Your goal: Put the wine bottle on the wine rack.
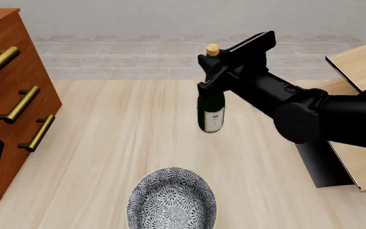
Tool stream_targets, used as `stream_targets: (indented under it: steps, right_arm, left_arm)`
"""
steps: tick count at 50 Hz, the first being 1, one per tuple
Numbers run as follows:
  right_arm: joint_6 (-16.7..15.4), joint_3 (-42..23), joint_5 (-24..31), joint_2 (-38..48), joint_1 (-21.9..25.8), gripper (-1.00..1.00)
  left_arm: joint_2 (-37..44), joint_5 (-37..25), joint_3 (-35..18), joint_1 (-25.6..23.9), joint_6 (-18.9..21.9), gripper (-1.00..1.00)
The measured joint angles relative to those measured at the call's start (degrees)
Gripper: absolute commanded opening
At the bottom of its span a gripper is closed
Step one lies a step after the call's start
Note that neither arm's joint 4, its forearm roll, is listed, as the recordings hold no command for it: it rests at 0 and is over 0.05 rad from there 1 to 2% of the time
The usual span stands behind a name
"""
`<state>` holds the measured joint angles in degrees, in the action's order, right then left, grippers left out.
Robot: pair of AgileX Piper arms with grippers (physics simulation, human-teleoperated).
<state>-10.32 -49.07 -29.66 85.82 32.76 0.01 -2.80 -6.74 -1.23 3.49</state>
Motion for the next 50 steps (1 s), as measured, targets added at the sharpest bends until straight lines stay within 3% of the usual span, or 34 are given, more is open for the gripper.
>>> stream_targets:
  steps: [33, 50]
  right_arm:
    - [4.59, -6.03, 13.95, -12.36, -1.96, -1.00]
    - [6.28, -12.05, 24.20, -18.20, -8.94, -1.00]
  left_arm:
    - [0.00, 0.11, -1.10, 0.83, -1.08, 1.00]
    - [0.00, 0.24, -1.84, 0.90, -1.86, 1.00]
